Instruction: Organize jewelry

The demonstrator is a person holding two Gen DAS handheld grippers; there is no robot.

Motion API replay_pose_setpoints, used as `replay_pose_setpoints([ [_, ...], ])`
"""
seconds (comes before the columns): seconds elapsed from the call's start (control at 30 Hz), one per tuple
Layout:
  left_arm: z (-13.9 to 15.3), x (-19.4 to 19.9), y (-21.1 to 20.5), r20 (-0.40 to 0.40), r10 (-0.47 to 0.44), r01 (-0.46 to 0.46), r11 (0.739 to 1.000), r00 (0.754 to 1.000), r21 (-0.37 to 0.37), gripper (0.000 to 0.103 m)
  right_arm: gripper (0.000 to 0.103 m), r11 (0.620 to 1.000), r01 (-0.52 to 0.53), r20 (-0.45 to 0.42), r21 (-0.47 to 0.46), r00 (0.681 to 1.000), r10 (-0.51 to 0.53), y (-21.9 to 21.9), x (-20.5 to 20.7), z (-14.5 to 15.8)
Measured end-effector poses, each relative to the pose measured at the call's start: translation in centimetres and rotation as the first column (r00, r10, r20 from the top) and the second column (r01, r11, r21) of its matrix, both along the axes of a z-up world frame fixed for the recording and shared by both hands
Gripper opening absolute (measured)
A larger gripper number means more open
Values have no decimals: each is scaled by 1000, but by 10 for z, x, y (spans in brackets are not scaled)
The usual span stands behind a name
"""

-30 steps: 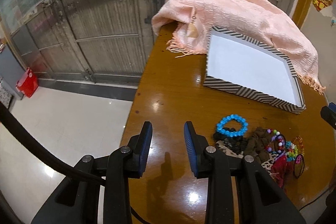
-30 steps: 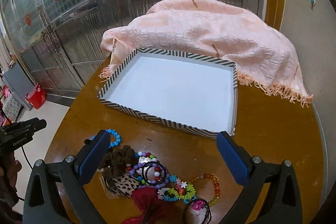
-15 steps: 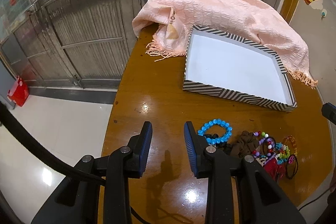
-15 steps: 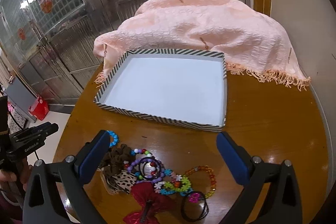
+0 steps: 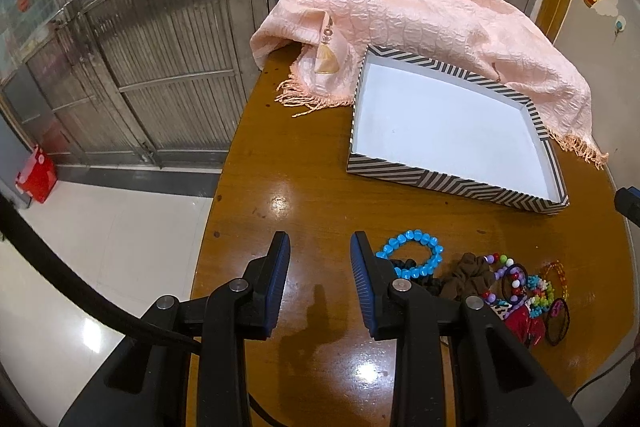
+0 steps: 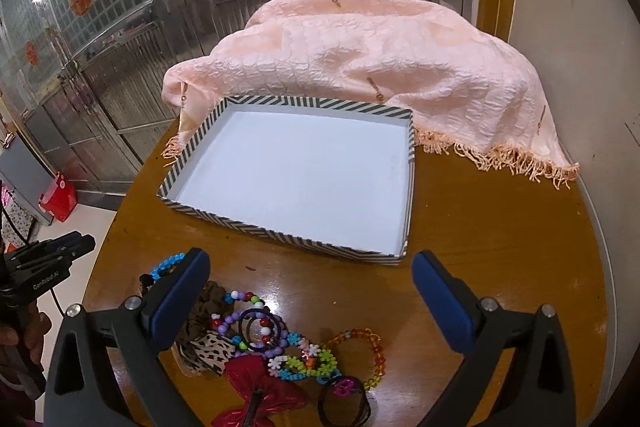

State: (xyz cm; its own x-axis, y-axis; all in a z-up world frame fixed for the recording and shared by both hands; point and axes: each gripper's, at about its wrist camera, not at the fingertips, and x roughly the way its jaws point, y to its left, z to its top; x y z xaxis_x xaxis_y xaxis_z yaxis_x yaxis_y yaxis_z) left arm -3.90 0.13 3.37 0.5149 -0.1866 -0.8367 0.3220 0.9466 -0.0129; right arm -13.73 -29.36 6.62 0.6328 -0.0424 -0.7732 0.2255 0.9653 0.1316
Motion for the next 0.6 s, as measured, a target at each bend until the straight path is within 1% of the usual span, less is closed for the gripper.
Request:
replay_pose_setpoints([
  [0.27, -5, -1, -17, -6, -20, 21, 1000, 1000, 21, 23, 103, 998, 29, -45, -56, 998, -32, -5, -6, -9],
  [0.43, -4, -2, -27, 0, -33, 33, 999, 999, 26, 23, 103, 998, 43, -61, -49, 997, -46, -8, -9, -13],
  [0.6, -6, -6, -34, -3, -45, 45, 998, 999, 37, 23, 103, 998, 18, -75, -56, 997, -22, -4, -10, -16],
])
